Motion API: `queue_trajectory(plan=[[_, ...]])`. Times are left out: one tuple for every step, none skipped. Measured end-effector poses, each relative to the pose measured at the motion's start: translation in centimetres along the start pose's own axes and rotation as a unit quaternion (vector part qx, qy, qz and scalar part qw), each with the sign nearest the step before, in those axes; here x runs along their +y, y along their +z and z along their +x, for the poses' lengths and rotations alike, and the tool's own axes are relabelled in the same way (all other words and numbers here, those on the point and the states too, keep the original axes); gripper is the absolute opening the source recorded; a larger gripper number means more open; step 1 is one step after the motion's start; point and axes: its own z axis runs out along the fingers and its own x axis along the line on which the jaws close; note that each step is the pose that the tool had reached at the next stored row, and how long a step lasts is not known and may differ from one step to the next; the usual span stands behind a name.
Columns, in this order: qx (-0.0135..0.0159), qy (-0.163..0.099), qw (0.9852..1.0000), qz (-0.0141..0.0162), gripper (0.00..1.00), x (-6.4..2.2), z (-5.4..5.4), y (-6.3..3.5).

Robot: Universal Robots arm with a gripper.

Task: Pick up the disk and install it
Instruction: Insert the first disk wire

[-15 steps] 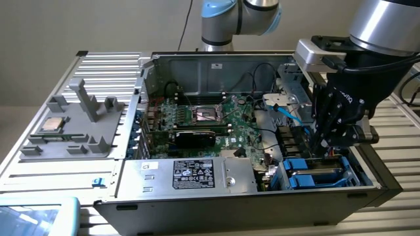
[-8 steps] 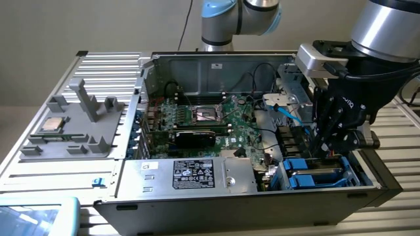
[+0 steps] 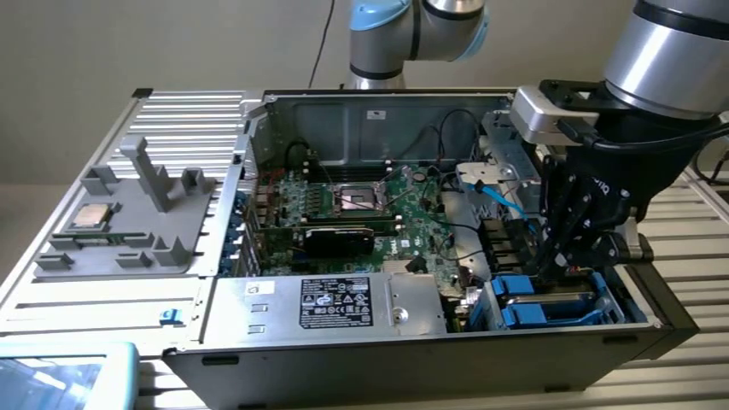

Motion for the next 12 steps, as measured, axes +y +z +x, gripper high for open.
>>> queue_trajectory(plan=[[-0.0011,0.0,1.0,0.0,0.16,0.0,0.0,0.06],[-0.0024,0.0,1.0,-0.0001,0.16,-0.01,0.0,0.11],[-0.0036,0.0,1.0,-0.0001,0.16,-0.01,-0.01,0.17],[-0.0045,0.0,1.0,-0.0002,0.16,-0.01,0.0,0.21],[-0.0049,0.0,1.0,-0.0002,0.16,-0.01,0.0,0.24],[-0.0049,0.0,1.0,-0.0002,0.16,-0.03,0.0,0.24],[-0.005,0.0,1.0,-0.0002,0.16,-0.06,0.0,0.25],[-0.0051,0.0,1.0,-0.0002,0.16,-0.11,-0.01,0.27],[-0.0051,0.0,1.0,-0.0002,0.16,-0.15,-0.01,0.27],[-0.0051,0.0,1.0,-0.0002,0.16,-0.16,-0.01,0.28],[-0.005,0.0,1.0,-0.0002,0.16,-0.16,0.0,0.28],[-0.005,0.0,1.0,-0.0002,0.16,-0.17,0.0,0.29]])
